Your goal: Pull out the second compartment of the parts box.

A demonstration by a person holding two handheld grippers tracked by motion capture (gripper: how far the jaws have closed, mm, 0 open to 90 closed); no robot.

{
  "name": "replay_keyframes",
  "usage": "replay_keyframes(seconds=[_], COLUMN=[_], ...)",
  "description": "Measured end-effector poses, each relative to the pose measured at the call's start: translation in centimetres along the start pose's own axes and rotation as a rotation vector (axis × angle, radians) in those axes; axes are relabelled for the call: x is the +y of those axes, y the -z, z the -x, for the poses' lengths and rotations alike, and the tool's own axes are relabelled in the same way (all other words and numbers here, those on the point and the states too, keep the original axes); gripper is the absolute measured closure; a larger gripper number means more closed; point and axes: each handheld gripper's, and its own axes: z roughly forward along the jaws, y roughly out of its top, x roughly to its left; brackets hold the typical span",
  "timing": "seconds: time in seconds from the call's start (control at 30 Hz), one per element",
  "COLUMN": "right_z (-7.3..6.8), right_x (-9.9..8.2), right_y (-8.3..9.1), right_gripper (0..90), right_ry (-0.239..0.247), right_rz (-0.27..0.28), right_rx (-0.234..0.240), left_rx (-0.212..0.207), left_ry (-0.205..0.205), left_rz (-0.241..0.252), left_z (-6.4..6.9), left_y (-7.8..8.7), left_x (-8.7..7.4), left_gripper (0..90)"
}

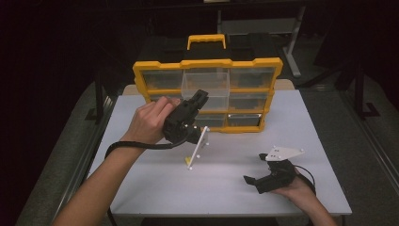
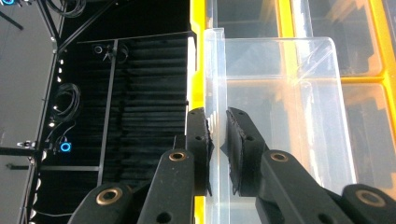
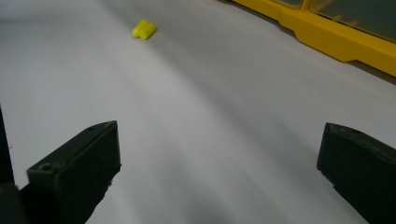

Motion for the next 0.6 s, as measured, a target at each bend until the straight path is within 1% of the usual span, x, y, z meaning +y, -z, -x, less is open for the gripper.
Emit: replay_keyframes(seconds=[0.13, 0.33, 0.6], right_z=[-0.01, -0.04, -0.03], right_x=[0.00, 0.00, 0.02], right_y=[0.00, -0.03, -0.07], right_gripper=[0.0, 0.0, 0.0], right_ry=[0.000, 0.002, -0.001], right_rz=[0.000, -0.001, -0.001], right_rx=[0.000, 0.001, 0.001], left_rx=[-0.003, 0.000, -0.001], left_ry=[0.001, 0.004, 0.017], left_rz=[0.007, 0.006, -0.002], left_z=[0.16, 0.20, 0.22], left_y=[0.08, 0.12, 0.35], left_x=[0.01, -0.02, -0.26], left_gripper=[79.6, 78.2, 65.7])
